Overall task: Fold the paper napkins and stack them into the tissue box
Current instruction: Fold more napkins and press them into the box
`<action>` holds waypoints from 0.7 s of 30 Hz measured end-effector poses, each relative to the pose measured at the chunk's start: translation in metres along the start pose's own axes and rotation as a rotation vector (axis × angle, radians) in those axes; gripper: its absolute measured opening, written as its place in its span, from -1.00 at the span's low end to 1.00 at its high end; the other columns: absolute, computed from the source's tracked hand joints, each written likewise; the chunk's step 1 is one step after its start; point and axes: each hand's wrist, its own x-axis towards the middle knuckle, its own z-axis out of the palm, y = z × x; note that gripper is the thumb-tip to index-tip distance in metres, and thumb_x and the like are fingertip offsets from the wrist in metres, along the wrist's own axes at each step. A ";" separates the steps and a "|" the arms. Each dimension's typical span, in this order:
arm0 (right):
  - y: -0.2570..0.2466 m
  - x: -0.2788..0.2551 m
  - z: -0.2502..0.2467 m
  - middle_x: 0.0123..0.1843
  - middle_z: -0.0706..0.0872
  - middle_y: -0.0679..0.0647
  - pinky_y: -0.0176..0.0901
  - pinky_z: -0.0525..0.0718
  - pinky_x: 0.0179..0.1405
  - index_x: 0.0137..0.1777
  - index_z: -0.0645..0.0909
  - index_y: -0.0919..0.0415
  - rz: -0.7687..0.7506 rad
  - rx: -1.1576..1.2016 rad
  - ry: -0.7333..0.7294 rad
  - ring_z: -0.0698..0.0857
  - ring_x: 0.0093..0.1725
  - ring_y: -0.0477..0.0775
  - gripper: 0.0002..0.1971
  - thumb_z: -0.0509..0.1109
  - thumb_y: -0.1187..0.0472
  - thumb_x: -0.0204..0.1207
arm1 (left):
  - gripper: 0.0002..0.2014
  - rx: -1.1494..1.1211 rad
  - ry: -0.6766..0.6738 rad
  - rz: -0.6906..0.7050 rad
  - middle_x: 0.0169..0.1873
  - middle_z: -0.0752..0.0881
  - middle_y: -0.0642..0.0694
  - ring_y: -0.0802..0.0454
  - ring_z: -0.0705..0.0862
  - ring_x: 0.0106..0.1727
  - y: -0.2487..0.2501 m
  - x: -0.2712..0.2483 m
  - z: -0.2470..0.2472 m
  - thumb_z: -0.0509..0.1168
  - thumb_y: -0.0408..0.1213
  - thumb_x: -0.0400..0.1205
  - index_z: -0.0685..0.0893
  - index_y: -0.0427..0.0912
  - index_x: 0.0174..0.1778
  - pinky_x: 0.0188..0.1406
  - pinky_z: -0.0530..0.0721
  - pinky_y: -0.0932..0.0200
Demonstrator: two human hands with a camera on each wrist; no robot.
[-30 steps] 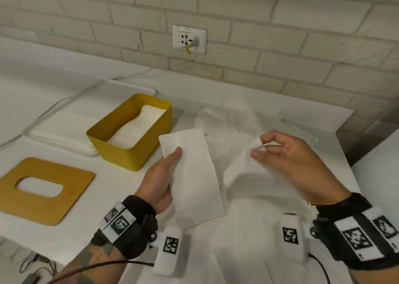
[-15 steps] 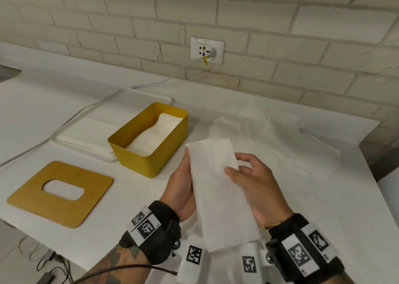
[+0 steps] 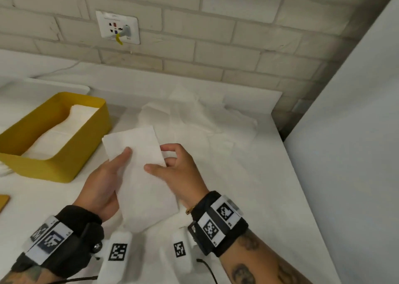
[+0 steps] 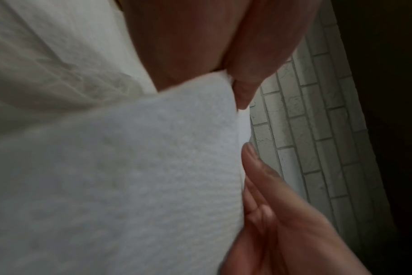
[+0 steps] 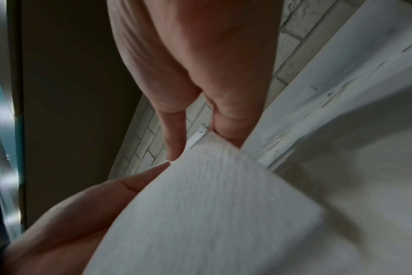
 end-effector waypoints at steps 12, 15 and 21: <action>0.010 -0.038 -0.176 -0.12 0.83 0.11 -0.29 0.58 -0.52 0.08 0.68 0.15 0.229 -0.456 0.394 0.77 -0.39 -0.06 -0.79 0.53 0.07 0.55 | -0.53 0.007 0.133 0.053 0.30 0.81 -0.05 -0.11 0.78 0.31 -0.004 0.022 -0.034 0.35 0.01 0.71 0.61 -0.01 0.54 0.42 0.57 -0.33; 0.022 -0.032 -0.201 -0.13 0.79 0.08 -0.33 0.53 -0.59 0.04 0.66 0.23 0.356 -0.538 0.407 0.74 -0.45 -0.07 -0.63 0.58 -0.07 0.48 | -0.51 0.025 0.133 0.035 0.33 0.79 -0.05 -0.15 0.76 0.35 -0.008 0.021 -0.032 0.38 0.03 0.68 0.62 0.02 0.54 0.42 0.56 -0.37; 0.025 -0.023 -0.194 -0.37 0.60 0.05 -0.26 0.43 -0.57 -0.08 0.71 0.26 0.323 -0.531 0.337 0.51 -0.45 0.00 -0.70 0.64 0.03 0.46 | -0.54 0.038 0.148 0.024 0.32 0.80 -0.06 -0.18 0.75 0.37 -0.009 0.015 -0.032 0.36 0.03 0.69 0.64 0.01 0.51 0.42 0.56 -0.39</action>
